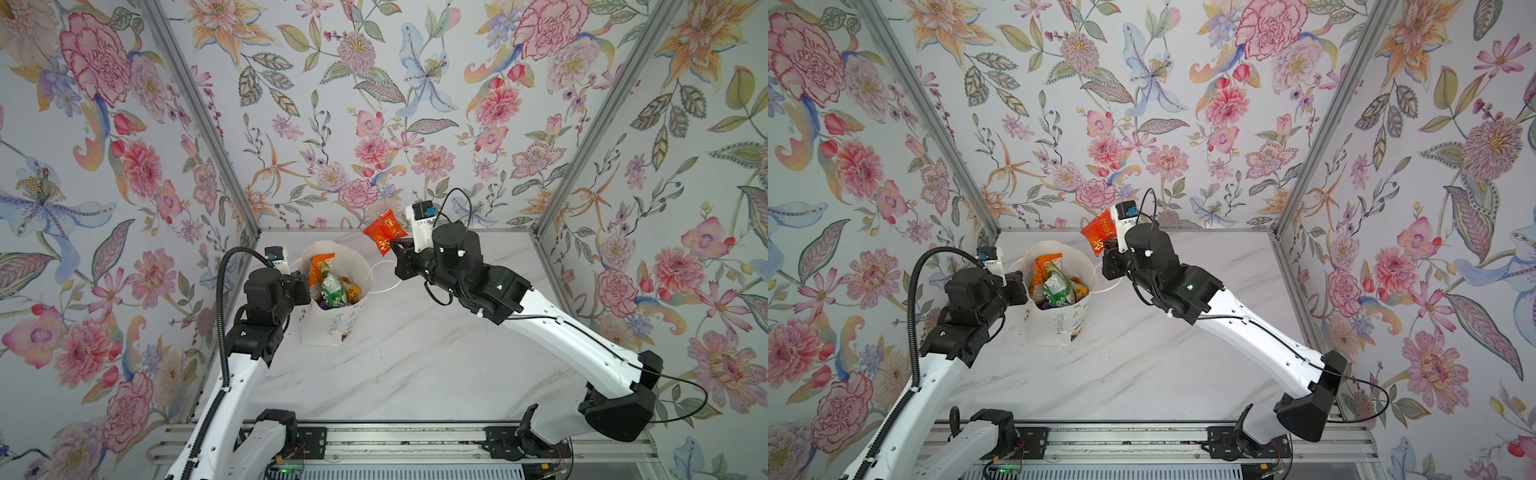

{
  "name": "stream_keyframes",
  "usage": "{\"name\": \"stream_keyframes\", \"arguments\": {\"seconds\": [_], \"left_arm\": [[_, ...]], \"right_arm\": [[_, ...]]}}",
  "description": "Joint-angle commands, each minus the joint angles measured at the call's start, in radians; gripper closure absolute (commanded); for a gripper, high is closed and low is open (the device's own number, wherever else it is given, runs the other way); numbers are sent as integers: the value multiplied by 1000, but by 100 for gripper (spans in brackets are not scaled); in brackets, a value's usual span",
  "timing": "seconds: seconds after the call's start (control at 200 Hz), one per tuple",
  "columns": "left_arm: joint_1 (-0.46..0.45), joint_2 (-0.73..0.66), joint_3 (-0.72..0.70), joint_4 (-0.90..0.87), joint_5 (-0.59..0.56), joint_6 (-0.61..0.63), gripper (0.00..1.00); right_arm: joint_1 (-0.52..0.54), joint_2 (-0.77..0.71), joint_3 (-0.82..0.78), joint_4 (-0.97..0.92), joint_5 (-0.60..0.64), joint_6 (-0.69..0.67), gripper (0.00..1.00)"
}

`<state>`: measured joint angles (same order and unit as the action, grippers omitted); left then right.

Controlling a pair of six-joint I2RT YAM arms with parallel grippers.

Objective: Place the snacks into the paper bag
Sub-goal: Place the snack in the paper bag.

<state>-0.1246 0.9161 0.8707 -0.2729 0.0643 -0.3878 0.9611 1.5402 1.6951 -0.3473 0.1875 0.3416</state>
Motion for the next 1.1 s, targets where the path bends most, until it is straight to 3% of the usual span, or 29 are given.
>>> {"name": "stream_keyframes", "arguments": {"seconds": [0.0, 0.39, 0.495, 0.701, 0.986, 1.091], "left_arm": [[0, -8, -12, 24, 2, 18, 100], [0, -11, -12, 25, -3, 19, 100], [-1, -14, -12, 24, -4, 20, 100], [0, -16, -12, 25, -4, 20, 100], [-1, -17, -13, 26, -4, 20, 100], [0, -18, -14, 26, -4, 20, 100]], "right_arm": [[24, 93, 85, -35, -96, -28, 100], [48, 360, 305, -214, -155, -10, 98], [51, 397, 336, -254, -144, -4, 82], [53, 408, 387, -309, -65, -18, 61], [51, 425, 452, -405, 84, -51, 56], [46, 448, 481, -453, 112, -53, 49]]}}
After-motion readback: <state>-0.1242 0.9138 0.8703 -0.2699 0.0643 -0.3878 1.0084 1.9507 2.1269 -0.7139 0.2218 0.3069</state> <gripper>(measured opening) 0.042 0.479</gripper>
